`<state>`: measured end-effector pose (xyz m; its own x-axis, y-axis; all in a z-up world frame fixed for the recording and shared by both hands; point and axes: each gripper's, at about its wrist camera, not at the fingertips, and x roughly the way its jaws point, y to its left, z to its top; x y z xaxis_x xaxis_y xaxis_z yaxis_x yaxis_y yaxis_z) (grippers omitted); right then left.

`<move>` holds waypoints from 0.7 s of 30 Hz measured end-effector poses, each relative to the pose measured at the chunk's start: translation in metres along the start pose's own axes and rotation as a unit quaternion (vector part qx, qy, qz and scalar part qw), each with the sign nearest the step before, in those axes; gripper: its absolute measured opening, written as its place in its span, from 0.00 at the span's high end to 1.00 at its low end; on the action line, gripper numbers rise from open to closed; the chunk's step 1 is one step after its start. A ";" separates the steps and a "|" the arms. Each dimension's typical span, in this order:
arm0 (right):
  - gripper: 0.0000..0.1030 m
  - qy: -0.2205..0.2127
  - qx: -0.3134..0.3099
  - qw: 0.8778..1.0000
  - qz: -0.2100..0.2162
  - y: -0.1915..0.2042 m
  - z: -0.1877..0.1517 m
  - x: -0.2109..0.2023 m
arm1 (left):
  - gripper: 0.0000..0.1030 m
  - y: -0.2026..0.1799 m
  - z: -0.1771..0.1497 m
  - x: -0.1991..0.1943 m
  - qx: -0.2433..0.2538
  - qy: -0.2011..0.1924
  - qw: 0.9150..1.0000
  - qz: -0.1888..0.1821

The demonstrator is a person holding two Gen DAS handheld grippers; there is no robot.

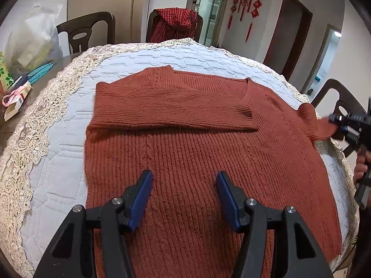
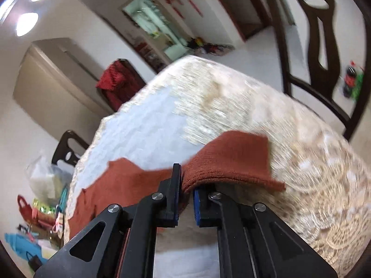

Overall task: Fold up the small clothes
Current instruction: 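Grasp the other sleeve cuff with the right tool and lift it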

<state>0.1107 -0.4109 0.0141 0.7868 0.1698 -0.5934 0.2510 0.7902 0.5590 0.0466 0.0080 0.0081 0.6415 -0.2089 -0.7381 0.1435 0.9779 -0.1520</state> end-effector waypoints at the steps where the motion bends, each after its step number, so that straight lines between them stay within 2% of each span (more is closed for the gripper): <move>1: 0.91 -0.003 -0.013 1.000 0.008 0.009 0.002 -0.002 | 0.41 0.000 0.000 0.000 -0.001 0.000 1.000 -0.001; 4: 0.91 -0.007 -0.063 0.997 0.044 0.049 0.005 -0.008 | 0.41 0.000 0.000 0.000 -0.003 -0.001 1.000 -0.003; 8: 0.91 0.004 -0.131 0.987 0.093 0.108 -0.006 -0.004 | 0.41 0.002 0.000 -0.001 -0.007 -0.002 1.000 -0.007; 11: 0.91 0.041 -0.182 0.975 0.125 0.145 -0.028 0.014 | 0.41 0.004 0.000 -0.001 -0.011 -0.003 1.000 -0.011; 14: 0.90 0.104 -0.226 0.959 0.135 0.169 -0.058 0.042 | 0.41 0.004 0.000 -0.001 -0.011 -0.002 1.000 -0.012; 17: 0.82 0.163 -0.254 0.943 0.143 0.178 -0.087 0.063 | 0.41 0.002 0.001 -0.001 -0.007 0.000 1.000 -0.009; 19: 0.64 0.178 -0.267 0.934 0.158 0.178 -0.100 0.062 | 0.41 0.000 0.002 -0.002 -0.004 0.004 1.000 -0.005; 21: 0.61 0.182 -0.272 0.929 0.175 0.175 -0.104 0.054 | 0.41 0.000 0.005 -0.006 -0.005 0.015 1.000 -0.010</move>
<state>0.1387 -0.2021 0.0192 0.4997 0.5818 -0.6418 -0.3843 0.8129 0.4376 0.0465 0.0090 0.0161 0.6163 -0.2286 -0.7536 0.1483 0.9735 -0.1740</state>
